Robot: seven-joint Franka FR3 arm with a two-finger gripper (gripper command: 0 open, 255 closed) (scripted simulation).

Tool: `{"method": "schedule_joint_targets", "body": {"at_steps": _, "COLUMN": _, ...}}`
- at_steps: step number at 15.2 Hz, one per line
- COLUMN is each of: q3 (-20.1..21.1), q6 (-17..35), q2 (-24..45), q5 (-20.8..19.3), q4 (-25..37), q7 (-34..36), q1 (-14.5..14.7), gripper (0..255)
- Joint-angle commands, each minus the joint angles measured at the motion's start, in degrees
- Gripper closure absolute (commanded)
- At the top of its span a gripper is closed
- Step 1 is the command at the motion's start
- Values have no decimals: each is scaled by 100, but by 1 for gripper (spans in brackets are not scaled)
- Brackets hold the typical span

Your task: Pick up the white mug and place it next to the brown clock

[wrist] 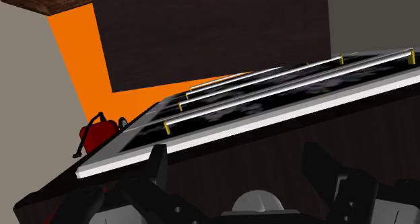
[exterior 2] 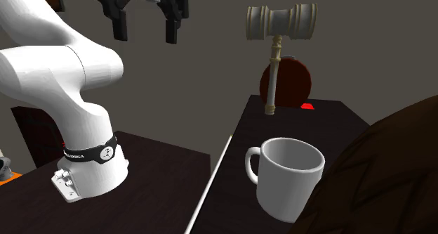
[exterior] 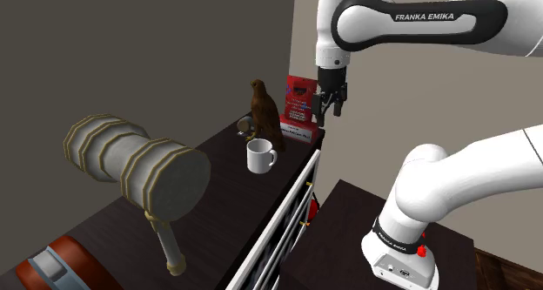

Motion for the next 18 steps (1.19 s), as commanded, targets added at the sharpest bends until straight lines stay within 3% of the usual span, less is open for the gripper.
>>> {"method": "schedule_joint_targets", "body": {"at_steps": 1, "q3": 0, "q6": 0, "q2": 0, "q5": 0, "q4": 0, "q7": 0, "q1": 0, "gripper": 0}}
{"method": "schedule_joint_targets", "body": {"at_steps": 9, "q3": 347, "q6": 1590, "q2": 1272, "q5": 279, "q4": -68, "q7": 597, "q1": 86, "gripper": 0}}
{"method": "schedule_joint_targets", "body": {"at_steps": 18, "q3": 679, "q6": 3094, "q2": 3060, "q5": 339, "q4": 507, "q7": 1239, "q1": 122, "gripper": 0}}
